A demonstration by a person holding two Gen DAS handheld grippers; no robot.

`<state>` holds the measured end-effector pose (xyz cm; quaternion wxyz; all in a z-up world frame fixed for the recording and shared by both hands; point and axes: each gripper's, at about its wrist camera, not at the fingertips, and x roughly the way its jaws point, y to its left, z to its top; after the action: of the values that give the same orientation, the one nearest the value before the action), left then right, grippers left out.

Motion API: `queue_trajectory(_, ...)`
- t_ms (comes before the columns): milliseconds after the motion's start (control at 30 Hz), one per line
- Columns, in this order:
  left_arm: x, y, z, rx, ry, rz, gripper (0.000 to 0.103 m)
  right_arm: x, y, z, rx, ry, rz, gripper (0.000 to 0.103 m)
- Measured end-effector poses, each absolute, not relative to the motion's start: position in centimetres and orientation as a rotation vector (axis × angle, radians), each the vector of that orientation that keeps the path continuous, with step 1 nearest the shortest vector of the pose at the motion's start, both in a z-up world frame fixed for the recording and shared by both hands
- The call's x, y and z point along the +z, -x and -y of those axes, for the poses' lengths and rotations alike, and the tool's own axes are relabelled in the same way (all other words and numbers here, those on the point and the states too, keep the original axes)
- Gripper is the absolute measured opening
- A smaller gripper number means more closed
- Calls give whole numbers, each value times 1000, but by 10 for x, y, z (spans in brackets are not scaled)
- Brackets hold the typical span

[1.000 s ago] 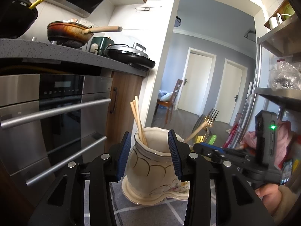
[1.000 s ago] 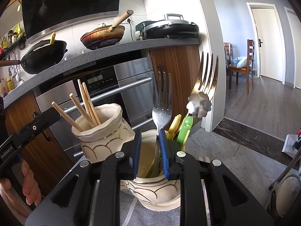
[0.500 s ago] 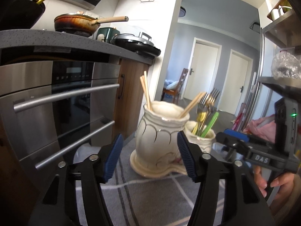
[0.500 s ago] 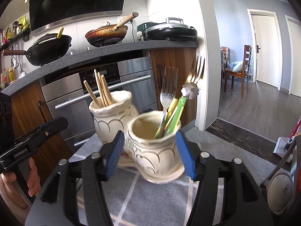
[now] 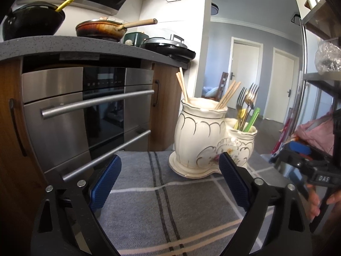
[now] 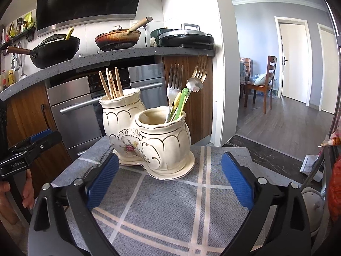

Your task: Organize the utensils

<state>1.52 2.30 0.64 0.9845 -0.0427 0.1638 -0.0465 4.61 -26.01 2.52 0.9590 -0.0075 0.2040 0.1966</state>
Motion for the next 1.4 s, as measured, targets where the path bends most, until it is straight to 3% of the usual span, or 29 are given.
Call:
queue_trajectory(533, -2, -15, -10, -63, -14, -276, 95, 17, -38, 257, 366, 63, -272, 98)
queue_trajectory(1400, -3, -14, -4, -95, -28, -274, 97, 14, -41, 249, 373, 83, -290, 98)
